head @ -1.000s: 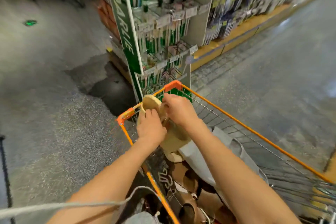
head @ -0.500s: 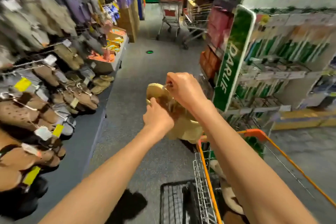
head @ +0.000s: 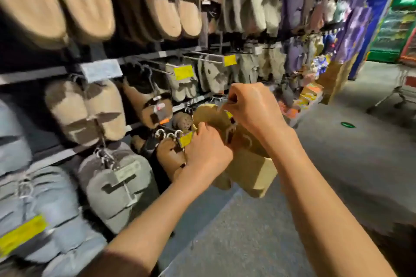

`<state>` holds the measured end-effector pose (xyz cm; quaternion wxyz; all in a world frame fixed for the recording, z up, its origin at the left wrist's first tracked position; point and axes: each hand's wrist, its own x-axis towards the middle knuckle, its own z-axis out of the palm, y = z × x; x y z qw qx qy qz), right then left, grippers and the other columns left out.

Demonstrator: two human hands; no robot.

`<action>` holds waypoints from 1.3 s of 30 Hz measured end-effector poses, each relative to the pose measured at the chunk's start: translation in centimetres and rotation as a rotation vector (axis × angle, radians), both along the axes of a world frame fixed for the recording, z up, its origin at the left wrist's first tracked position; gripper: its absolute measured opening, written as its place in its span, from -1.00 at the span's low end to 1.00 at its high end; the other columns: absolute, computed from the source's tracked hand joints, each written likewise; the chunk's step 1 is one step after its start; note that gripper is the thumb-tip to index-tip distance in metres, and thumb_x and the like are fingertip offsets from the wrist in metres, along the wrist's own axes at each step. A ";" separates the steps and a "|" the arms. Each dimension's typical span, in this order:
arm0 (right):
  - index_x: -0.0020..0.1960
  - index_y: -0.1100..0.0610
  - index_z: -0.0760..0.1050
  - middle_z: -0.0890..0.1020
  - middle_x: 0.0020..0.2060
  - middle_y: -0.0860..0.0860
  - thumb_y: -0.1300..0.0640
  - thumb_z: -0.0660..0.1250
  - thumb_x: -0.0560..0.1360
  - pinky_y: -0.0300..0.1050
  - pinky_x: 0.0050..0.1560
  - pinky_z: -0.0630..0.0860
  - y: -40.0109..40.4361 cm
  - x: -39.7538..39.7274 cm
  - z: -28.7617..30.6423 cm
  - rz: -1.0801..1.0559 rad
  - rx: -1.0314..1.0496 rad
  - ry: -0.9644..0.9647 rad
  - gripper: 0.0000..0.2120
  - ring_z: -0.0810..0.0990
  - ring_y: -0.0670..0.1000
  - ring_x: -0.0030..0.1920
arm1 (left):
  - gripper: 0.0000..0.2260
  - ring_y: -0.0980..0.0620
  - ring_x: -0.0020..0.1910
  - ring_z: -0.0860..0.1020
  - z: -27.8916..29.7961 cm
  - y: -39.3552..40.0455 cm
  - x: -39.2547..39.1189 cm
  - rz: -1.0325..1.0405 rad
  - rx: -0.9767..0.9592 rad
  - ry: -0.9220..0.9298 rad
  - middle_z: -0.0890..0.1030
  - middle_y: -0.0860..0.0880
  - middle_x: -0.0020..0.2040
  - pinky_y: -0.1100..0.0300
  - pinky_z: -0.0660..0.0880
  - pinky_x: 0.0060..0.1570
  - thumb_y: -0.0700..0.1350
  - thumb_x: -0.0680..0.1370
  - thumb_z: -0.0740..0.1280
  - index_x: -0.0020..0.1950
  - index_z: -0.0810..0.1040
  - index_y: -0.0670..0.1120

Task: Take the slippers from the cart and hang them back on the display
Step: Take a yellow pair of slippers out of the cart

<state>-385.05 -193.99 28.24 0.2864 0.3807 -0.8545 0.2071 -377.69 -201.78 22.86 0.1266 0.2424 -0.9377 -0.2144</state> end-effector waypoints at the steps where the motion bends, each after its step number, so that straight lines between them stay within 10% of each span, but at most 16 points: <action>1: -0.12 0.18 0.48 0.61 -0.17 0.16 0.10 0.30 0.46 0.05 -0.18 0.50 -2.2 0.5 0.5 0.057 0.035 0.019 -0.87 0.55 0.24 -0.10 | -0.49 -0.18 0.34 0.32 0.2 -1.8 1.1 0.068 0.033 0.009 0.28 -0.11 0.34 -0.05 0.35 0.22 -0.04 0.49 0.23 0.38 0.26 -0.22; 15: -0.14 0.09 0.45 0.50 -0.25 0.00 0.08 0.34 0.49 -0.11 -0.20 0.47 -17.0 11.8 0.5 0.935 0.189 -0.105 -0.89 0.52 0.04 -0.17 | -0.43 -0.10 0.28 0.39 -1.3 -8.8 14.8 0.913 0.070 0.179 0.37 -0.06 0.26 0.02 0.40 0.14 0.23 0.46 0.24 0.34 0.33 -0.08; 21: -0.23 0.17 0.41 0.51 -0.31 0.06 0.10 0.38 0.45 -0.05 -0.26 0.31 -18.9 19.4 -0.8 1.198 0.232 -0.207 -0.80 0.43 0.08 -0.22 | -0.25 -0.14 -0.08 0.58 -3.0 -7.3 21.9 1.260 -0.077 0.250 0.55 -0.13 -0.05 0.12 0.48 -0.19 0.33 0.20 -0.07 0.03 0.54 -0.16; 27: -0.15 0.25 0.53 0.62 -0.24 0.15 0.11 0.39 0.43 -0.01 -0.20 0.42 -22.3 27.4 -0.5 1.363 0.224 -0.267 -0.81 0.56 0.15 -0.17 | -0.47 -0.10 0.22 0.43 -2.4 -9.5 30.0 1.347 0.030 0.185 0.40 -0.07 0.22 0.05 0.39 0.09 0.28 0.46 0.22 0.24 0.38 -0.08; 39: -0.16 0.16 0.58 0.65 -0.29 0.11 0.09 0.38 0.46 0.07 -0.12 0.55 -32.9 40.5 -1.6 1.354 -0.013 -0.418 -0.87 0.63 0.16 -0.23 | -0.44 -0.13 0.23 0.41 -0.6 -20.0 43.2 1.384 -0.088 0.038 0.42 -0.12 0.22 0.05 0.38 0.09 0.26 0.49 0.22 0.25 0.35 -0.16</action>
